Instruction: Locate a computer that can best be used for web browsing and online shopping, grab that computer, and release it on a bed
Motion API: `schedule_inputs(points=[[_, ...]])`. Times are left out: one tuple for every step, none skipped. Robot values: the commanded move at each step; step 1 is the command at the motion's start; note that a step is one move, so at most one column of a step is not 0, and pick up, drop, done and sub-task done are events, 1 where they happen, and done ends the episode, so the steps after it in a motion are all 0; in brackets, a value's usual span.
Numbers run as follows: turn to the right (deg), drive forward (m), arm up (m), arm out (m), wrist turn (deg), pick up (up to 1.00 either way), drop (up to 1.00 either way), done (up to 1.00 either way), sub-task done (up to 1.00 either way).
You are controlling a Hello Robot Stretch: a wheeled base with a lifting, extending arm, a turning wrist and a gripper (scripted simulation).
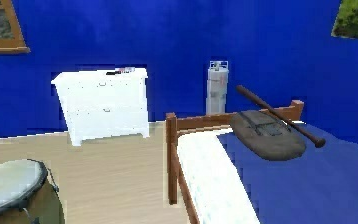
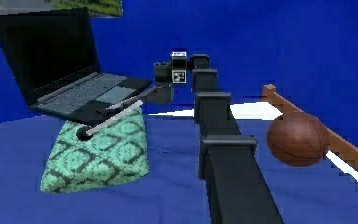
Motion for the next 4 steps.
schedule_inputs(points=[[0.0,0.00,0.00,0.00,30.0,0.00,0.00,0.00,0.00],[0.0,0.00,-0.02,0.00,0.0,0.00,0.00,0.00,0.00],[0.0,0.00,-0.32,0.00,0.0,0.00,0.00,0.00,0.00],[0.0,0.00,0.00,0.00,0.0,0.00,1.00,0.00,0.00]])
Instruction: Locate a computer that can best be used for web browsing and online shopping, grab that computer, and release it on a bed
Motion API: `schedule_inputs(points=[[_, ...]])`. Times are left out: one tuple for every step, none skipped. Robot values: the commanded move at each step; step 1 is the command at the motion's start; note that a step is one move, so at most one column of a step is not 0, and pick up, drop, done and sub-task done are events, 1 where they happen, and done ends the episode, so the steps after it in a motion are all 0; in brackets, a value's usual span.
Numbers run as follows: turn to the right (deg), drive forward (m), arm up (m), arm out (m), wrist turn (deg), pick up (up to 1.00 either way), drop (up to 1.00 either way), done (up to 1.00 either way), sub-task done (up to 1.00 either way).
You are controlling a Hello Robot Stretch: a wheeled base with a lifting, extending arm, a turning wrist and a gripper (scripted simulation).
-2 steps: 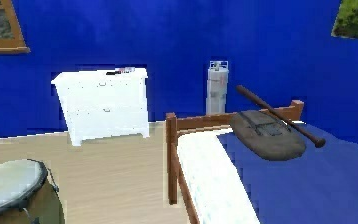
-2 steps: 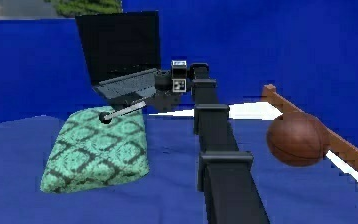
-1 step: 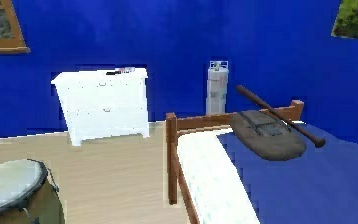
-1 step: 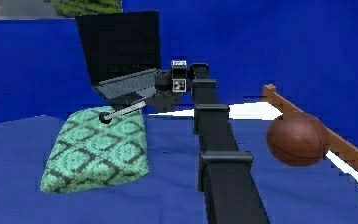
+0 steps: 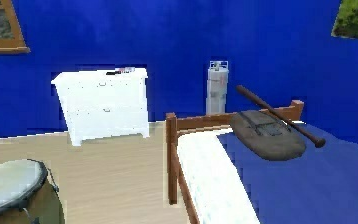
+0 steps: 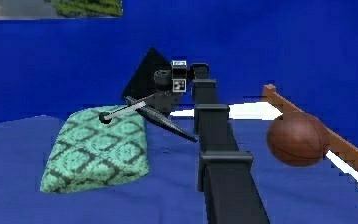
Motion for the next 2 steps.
schedule_inputs(points=[[0.0,0.00,0.02,0.00,0.0,0.00,0.00,0.00,0.00],[0.0,0.00,0.00,-0.08,0.0,0.00,0.00,0.00,0.00]])
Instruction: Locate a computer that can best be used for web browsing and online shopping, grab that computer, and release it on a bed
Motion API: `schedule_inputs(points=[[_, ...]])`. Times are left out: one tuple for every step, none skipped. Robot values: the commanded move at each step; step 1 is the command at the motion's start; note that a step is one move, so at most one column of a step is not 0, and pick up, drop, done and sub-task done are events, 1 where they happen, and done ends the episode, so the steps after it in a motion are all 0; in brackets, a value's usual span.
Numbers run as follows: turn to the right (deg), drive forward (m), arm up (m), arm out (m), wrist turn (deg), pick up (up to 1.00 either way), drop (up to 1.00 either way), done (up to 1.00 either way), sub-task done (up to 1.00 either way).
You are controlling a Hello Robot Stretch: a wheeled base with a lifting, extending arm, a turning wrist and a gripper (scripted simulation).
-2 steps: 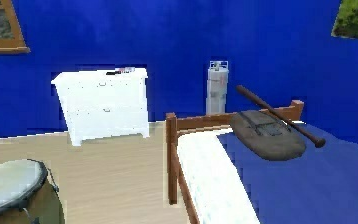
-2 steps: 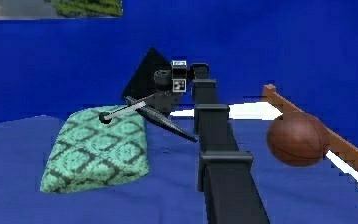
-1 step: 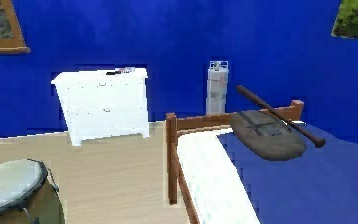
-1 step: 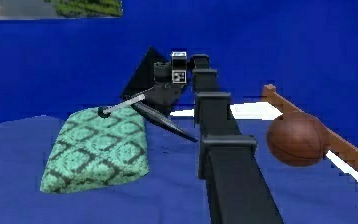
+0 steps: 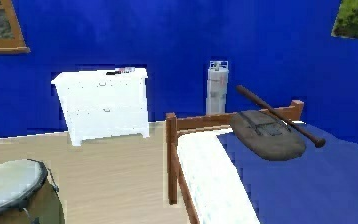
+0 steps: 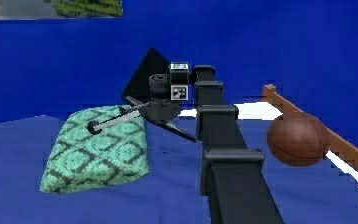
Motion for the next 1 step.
schedule_inputs(points=[[0.0,0.00,0.00,0.00,0.0,0.00,0.00,1.00,0.00]])
